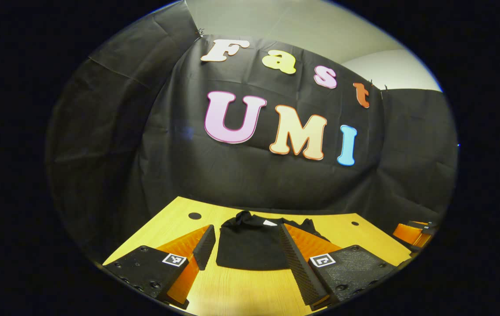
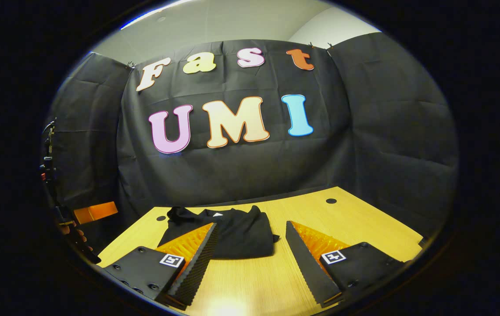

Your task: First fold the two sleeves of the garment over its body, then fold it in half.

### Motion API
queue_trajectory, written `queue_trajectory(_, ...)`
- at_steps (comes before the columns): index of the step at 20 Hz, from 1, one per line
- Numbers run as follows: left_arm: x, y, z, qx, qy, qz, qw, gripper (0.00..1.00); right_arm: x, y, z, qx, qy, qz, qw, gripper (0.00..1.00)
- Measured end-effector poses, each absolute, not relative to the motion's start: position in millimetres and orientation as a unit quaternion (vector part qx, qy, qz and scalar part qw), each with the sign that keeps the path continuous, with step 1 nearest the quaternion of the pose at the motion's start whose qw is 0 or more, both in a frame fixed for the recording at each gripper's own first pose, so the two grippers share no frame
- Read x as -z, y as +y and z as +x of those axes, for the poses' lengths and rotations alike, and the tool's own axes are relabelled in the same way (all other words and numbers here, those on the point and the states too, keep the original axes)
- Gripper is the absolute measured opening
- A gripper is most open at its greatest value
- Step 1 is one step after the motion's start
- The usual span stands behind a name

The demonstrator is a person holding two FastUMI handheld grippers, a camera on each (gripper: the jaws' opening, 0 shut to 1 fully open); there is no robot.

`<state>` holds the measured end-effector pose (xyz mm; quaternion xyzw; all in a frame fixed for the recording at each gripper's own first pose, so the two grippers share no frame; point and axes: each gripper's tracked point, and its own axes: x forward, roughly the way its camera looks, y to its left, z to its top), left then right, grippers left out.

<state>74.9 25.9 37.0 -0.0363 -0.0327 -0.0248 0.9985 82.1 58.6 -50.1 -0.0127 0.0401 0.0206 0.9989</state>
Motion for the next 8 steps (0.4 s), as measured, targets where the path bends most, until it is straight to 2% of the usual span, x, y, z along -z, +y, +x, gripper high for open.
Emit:
queue_trajectory(1, -43.2, 25.5, 70.7, 0.029, -0.040, -0.039, 0.998, 0.86, 45.7, 57.8, 76.4, -0.014, 0.033, -0.014, 0.999, 0.93)
queue_trajectory(2, -48.3, 26.4, 66.7, 0.032, -0.045, -0.038, 0.998, 0.86, 43.3, 57.6, 69.5, -0.009, 0.026, -0.015, 0.999, 1.00)
queue_trajectory(3, -50.8, 27.5, 63.2, 0.033, -0.049, -0.037, 0.998, 0.83, 41.0, 58.9, 62.4, -0.006, 0.020, -0.015, 1.000, 0.97)
queue_trajectory(4, -52.6, 27.8, 58.8, 0.035, -0.051, -0.035, 0.997, 0.86, 39.9, 61.4, 55.8, -0.006, 0.016, -0.014, 1.000, 0.93)
queue_trajectory(5, -53.7, 27.3, 55.2, 0.037, -0.053, -0.035, 0.997, 0.83, 38.1, 63.8, 49.8, -0.007, 0.012, -0.015, 1.000, 0.93)
queue_trajectory(6, -54.2, 26.6, 51.4, 0.039, -0.054, -0.036, 0.997, 0.83, 37.5, 64.8, 45.7, -0.007, 0.011, -0.016, 1.000, 1.00)
queue_trajectory(8, -55.4, 25.0, 43.6, 0.044, -0.056, -0.037, 0.997, 0.83, 38.7, 66.5, 39.5, -0.008, 0.012, -0.022, 1.000, 0.93)
